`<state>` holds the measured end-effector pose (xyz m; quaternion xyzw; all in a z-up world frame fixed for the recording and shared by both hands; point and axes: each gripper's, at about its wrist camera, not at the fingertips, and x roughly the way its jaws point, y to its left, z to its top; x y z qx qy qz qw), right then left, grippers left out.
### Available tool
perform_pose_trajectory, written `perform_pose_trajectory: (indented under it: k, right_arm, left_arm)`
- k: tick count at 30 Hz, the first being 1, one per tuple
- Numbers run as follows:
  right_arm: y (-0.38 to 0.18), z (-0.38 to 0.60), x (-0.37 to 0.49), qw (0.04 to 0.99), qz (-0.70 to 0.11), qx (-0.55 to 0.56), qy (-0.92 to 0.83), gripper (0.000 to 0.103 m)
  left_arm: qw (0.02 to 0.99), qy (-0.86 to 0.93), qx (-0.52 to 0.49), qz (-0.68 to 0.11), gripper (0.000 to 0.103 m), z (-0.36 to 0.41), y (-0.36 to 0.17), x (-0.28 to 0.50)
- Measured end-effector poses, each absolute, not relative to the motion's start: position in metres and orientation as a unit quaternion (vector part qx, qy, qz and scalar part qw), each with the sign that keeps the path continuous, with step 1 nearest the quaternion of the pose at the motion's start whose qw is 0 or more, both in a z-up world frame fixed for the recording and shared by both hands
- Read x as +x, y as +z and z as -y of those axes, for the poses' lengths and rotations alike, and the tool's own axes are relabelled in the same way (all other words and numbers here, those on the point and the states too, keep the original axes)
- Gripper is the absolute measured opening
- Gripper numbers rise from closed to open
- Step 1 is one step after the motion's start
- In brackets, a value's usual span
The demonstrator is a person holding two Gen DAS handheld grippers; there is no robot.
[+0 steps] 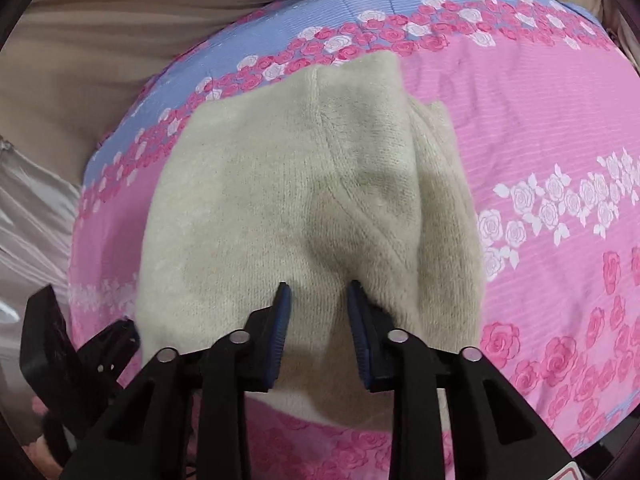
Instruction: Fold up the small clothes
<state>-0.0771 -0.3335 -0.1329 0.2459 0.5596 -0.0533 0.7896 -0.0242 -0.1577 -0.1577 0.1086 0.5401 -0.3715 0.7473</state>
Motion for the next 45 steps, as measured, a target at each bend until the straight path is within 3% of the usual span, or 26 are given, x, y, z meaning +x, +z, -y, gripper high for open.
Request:
perform_pose_trajectory:
  k: [4,8,12,14,16,22,23,24,25,29,31,34,36,39,40,41,42,45]
  right_arm:
    - [-0.137,0.335,-0.078,0.792,-0.558,0.241,-0.046,0.016]
    - [-0.158,0.333,-0.076,0.791,-0.564,0.232,-0.04,0.011]
    - [-0.132,0.337,-0.082,0.804,-0.542,0.239,-0.053,0.015]
    - [-0.12,0.346,-0.09,0.812,-0.52,0.258,-0.06,0.026]
    - [-0.117,0.35,-0.085,0.814,-0.517,0.259,-0.058,0.035]
    - [-0.139,0.351,-0.068,0.797,-0.543,0.253,-0.083,0.059]
    - [-0.151,0.349,-0.066,0.789,-0.555,0.253,-0.072,0.054]
    - [-0.155,0.347,-0.066,0.79,-0.557,0.249,-0.065,0.041]
    - [-0.152,0.348,-0.066,0.79,-0.556,0.252,-0.061,0.014]
    - [-0.1,0.361,-0.087,0.833,-0.494,0.239,-0.077,0.012]
    - [-0.107,0.367,-0.089,0.829,-0.506,0.218,-0.092,0.013]
    - [-0.159,0.371,-0.086,0.798,-0.555,0.223,-0.074,0.017]
    - [-0.146,0.371,-0.086,0.805,-0.541,0.231,-0.071,0.024]
    - [-0.125,0.378,-0.09,0.817,-0.508,0.262,-0.078,0.049]
    - [-0.123,0.383,-0.091,0.817,-0.503,0.268,-0.085,0.061]
    - [-0.125,0.389,-0.091,0.815,-0.502,0.273,-0.093,0.066]
    - [-0.132,0.398,-0.089,0.807,-0.509,0.282,-0.101,0.066]
    - [-0.162,0.412,-0.084,0.772,-0.525,0.346,-0.092,0.069]
  left_arm:
    - [0.773,-0.327,0.044,-0.542,0.018,0.122,-0.139,-0.015]
    - [0.745,-0.277,-0.023,-0.606,0.018,0.093,-0.182,-0.012]
    - [0.751,-0.316,-0.05,-0.577,0.021,0.082,-0.152,-0.021]
    - [0.754,-0.339,-0.044,-0.561,0.03,0.074,-0.132,-0.025]
    - [0.762,-0.345,-0.039,-0.547,0.056,0.066,-0.114,-0.024]
    - [0.788,-0.318,-0.092,-0.519,0.068,0.054,-0.08,0.003]
    - [0.788,-0.311,-0.1,-0.521,0.068,0.056,-0.079,0.007]
    - [0.787,-0.307,-0.108,-0.524,0.068,0.058,-0.079,0.012]
    - [0.786,-0.303,-0.112,-0.526,0.068,0.062,-0.08,0.014]
    - [0.785,-0.308,-0.107,-0.527,0.07,0.08,-0.071,0.018]
    - [0.787,-0.312,-0.1,-0.523,0.077,0.092,-0.073,0.021]
    - [0.771,-0.313,-0.085,-0.548,0.077,0.119,-0.092,0.027]
    - [0.757,-0.308,-0.078,-0.571,0.077,0.135,-0.105,0.033]
    - [0.742,-0.318,-0.093,-0.582,0.077,0.15,-0.109,0.04]
    - [0.74,-0.319,-0.101,-0.584,0.079,0.153,-0.11,0.042]
    - [0.736,-0.317,-0.109,-0.588,0.083,0.156,-0.113,0.045]
    - [0.735,-0.314,-0.112,-0.591,0.09,0.159,-0.116,0.046]
    - [0.742,-0.284,-0.097,-0.599,0.091,0.165,-0.133,0.053]
